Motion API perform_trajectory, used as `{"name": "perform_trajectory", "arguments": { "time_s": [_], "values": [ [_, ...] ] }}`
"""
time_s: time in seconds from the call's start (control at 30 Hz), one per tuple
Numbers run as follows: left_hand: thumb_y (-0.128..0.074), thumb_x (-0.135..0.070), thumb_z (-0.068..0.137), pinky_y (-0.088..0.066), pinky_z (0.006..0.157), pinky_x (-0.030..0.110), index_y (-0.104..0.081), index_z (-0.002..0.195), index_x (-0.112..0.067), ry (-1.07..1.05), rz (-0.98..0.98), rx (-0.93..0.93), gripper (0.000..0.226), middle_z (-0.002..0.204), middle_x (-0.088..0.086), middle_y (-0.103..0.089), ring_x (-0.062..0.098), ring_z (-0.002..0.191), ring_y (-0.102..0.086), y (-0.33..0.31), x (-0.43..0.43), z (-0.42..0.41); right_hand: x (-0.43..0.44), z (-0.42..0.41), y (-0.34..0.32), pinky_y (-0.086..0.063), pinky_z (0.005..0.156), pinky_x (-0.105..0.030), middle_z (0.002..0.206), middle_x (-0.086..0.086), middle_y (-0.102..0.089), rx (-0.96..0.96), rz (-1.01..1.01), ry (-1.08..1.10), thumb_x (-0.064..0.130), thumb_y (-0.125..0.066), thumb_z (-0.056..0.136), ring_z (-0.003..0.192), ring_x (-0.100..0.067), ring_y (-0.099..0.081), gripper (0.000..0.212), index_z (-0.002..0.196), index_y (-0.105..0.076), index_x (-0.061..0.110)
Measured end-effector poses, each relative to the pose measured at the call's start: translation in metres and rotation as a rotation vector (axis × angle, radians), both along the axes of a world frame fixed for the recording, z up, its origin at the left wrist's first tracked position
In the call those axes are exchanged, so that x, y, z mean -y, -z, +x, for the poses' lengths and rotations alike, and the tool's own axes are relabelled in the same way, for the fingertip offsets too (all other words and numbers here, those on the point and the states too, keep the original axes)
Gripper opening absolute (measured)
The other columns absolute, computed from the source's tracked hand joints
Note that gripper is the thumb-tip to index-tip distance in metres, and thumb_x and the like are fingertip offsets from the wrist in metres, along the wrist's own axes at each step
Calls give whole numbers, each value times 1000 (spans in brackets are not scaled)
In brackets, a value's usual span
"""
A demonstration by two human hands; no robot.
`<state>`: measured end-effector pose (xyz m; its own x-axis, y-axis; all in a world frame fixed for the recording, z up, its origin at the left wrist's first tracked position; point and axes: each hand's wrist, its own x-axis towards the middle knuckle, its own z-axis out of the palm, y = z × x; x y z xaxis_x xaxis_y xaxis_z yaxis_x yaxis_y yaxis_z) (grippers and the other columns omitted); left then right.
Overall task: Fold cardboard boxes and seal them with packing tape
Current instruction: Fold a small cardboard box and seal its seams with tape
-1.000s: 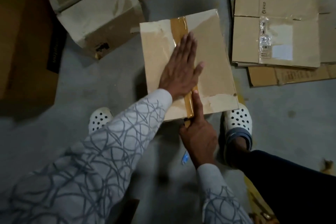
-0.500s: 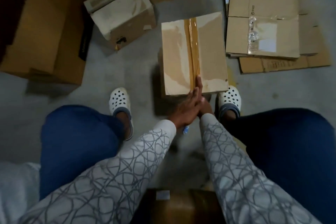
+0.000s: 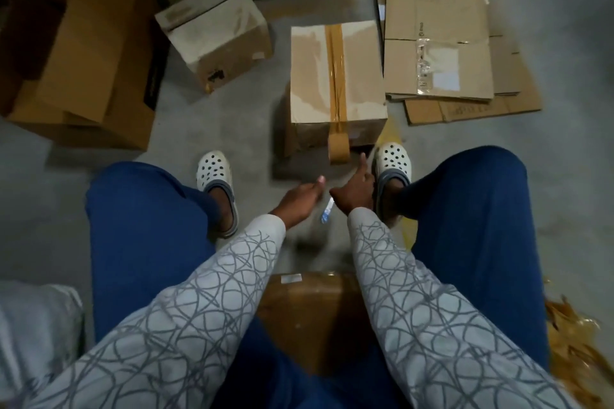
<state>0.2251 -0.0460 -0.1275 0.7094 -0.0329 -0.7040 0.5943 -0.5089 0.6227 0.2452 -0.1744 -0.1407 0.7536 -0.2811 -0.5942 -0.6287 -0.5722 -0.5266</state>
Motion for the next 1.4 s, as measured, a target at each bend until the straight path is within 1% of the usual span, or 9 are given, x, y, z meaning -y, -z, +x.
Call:
{"name": "perform_trajectory", "arguments": {
  "time_s": [0.33, 0.63, 0.73, 0.83, 0.9, 0.97, 1.13, 1.23, 1.4],
  "values": [
    [-33, -62, 103, -50, 96, 45, -62, 132, -15, -236, -18, -189, 62, 113, 10, -72, 31, 108, -66, 79, -8, 11, -8, -7, 95, -49, 105, -41, 124, -8, -69, -243, 150, 196, 27, -74, 83, 118, -27, -62, 39, 121, -70, 17],
    [-52, -28, 106, -46, 59, 27, -56, 90, -21, -819, -262, -390, 18, 87, 4, -62, 22, 80, -58, 176, 19, 41, -18, 16, 213, -50, 103, -42, 119, -11, -71, -304, 92, 384, 46, -70, 86, 113, -30, -64, 42, 114, -68, 15],
    [-53, -29, 105, -47, 63, 29, -57, 110, -24, -896, -264, -435, 8, 95, 4, -67, 18, 80, -63, 195, 30, 36, -19, 23, 225, -51, 100, -40, 123, -13, -64, -328, 63, 438, 37, -76, 86, 114, -32, -62, 48, 122, -56, 11],
    [-55, -27, 104, -49, 74, 35, -57, 116, -24, -970, -270, -441, 12, 106, 10, -70, 26, 92, -67, 210, 36, 30, -21, 27, 235, -60, 69, -32, 115, -15, -65, -328, 4, 448, 27, -81, 81, 104, -33, -66, 50, 119, -52, 11],
    [-54, -21, 104, -49, 81, 41, -57, 115, -22, -1080, -302, -438, 12, 108, 15, -69, 30, 95, -66, 215, 38, 28, -22, 31, 239, -40, 32, -17, 107, -12, -63, -340, 0, 463, 19, -78, 85, 89, -29, -65, 41, 118, -54, 12],
    [-53, -17, 104, -51, 87, 46, -56, 116, -20, -1156, -322, -429, 13, 111, 20, -69, 32, 97, -66, 219, 40, 28, -23, 33, 245, -28, 24, -14, 102, -10, -61, -348, 25, 523, 13, -76, 84, 78, -26, -63, 37, 115, -56, 12],
    [-58, -7, 98, -53, 86, 41, -64, 115, -13, -1199, -217, -350, 19, 114, 21, -71, 34, 100, -69, 214, 40, 34, -24, 27, 242, -62, 67, -32, 93, -10, -66, -318, 103, 679, 9, -84, 64, 77, -25, -67, 45, 97, -54, 16],
    [-66, -8, 89, -55, 93, 45, -69, 111, -18, -1187, -183, -278, 24, 115, 17, -73, 37, 108, -69, 201, 37, 47, -22, 22, 220, -51, 56, -14, 76, 1, -59, -224, 181, 641, 3, -87, 69, 67, -16, -61, 46, 100, -54, 11],
    [-65, -7, 90, -54, 96, 42, -70, 112, -24, -1015, -180, -141, 28, 117, 6, -72, 25, 110, -67, 151, 28, 78, -11, 11, 167, -63, 78, -44, 86, -11, -67, -154, 342, 762, -4, -88, 68, 80, -26, -70, 50, 99, -53, 14]
  ]
}}
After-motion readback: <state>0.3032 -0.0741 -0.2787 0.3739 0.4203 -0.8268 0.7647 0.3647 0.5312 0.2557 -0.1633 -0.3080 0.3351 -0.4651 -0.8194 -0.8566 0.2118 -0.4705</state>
